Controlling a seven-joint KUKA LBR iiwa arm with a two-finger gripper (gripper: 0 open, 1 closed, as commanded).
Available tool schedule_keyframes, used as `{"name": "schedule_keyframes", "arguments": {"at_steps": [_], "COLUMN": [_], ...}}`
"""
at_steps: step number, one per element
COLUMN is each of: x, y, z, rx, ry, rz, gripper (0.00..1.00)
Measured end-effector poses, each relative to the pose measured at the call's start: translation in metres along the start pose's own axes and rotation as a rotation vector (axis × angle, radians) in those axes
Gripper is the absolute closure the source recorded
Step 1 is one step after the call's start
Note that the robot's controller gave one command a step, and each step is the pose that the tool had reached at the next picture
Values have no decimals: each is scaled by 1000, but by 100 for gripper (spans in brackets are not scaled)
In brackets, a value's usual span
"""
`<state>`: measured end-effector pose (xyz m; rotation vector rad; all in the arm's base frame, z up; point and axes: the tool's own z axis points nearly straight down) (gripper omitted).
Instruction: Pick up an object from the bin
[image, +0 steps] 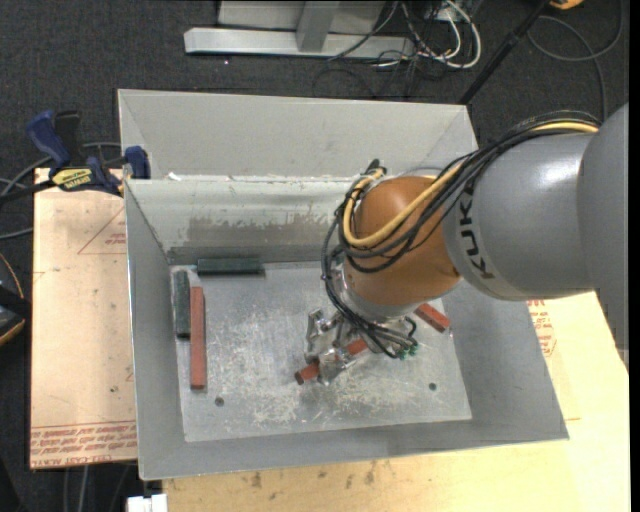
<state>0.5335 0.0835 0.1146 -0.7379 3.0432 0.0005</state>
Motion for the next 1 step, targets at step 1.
{"name": "schedule_keyframes", "arguments": {"at_steps": [1], "x": [-106], "y": [3], "z": [-141], "rx": [0], "ry": [-4], "rz": [-368], "gripper": [100]}}
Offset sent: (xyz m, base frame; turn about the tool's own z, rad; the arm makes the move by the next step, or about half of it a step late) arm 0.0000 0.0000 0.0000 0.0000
